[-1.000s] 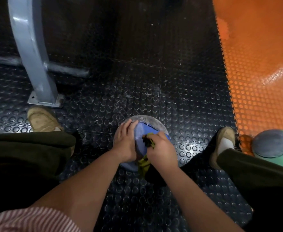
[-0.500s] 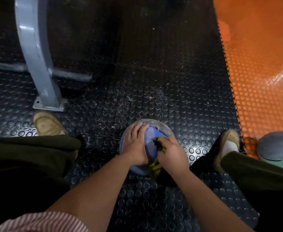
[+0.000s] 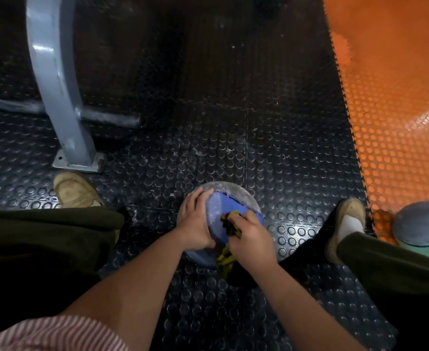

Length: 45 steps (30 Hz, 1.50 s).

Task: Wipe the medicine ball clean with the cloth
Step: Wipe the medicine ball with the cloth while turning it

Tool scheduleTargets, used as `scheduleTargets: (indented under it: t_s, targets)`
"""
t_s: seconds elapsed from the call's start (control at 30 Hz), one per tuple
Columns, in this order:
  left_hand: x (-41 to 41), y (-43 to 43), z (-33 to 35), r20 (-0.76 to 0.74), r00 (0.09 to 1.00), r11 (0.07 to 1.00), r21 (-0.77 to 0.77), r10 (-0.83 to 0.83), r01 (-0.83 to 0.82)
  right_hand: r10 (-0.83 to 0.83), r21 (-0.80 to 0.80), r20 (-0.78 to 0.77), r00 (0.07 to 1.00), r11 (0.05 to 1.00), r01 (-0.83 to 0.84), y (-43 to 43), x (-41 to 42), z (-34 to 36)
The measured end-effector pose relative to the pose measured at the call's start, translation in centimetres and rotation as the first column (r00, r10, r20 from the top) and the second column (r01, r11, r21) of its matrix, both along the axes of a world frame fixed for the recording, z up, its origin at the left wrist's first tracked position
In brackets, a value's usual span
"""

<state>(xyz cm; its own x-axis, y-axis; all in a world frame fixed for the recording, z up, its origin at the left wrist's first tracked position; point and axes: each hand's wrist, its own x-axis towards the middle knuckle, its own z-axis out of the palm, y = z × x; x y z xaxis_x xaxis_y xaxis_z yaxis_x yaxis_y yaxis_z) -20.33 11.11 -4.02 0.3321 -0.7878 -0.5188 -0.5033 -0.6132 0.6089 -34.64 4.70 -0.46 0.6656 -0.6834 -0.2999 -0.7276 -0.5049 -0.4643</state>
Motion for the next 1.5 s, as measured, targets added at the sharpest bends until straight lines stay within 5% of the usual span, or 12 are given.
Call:
scheduleTargets:
  t_s: [0.4,0.8,1.07,1.33,1.5]
  targets:
    - [1.1,0.3,-0.4,-0.055,0.988,0.989,0.035,0.148,-0.146,0.041,-0.014,-0.123,0.992,0.999,-0.043,-1.3,4.3,1.1]
    - [0.6,0.3,-0.3,-0.026,0.995,0.994,0.069,0.092,-0.090,0.026,-0.037,-0.220,0.975,0.999,-0.035,-4.0,7.7,1.2]
    - [1.9,-0.6,0.5,-0.076,0.996,0.996,0.075,0.047,-0.042,0.117,-0.009,-0.197,0.973,0.993,-0.122,0.1,1.4,1.9]
    - [1.0,-1.2,0.0,0.002,0.999,0.994,0.103,0.047,-0.047,-0.034,0.002,-0.207,0.978,0.999,0.035,-5.5,7.9,1.2]
    - [1.8,-2.3,0.0,-0.047,0.993,0.992,-0.062,0.107,-0.110,-0.011,0.055,-0.154,0.988,0.998,0.020,-6.6,7.3,0.7]
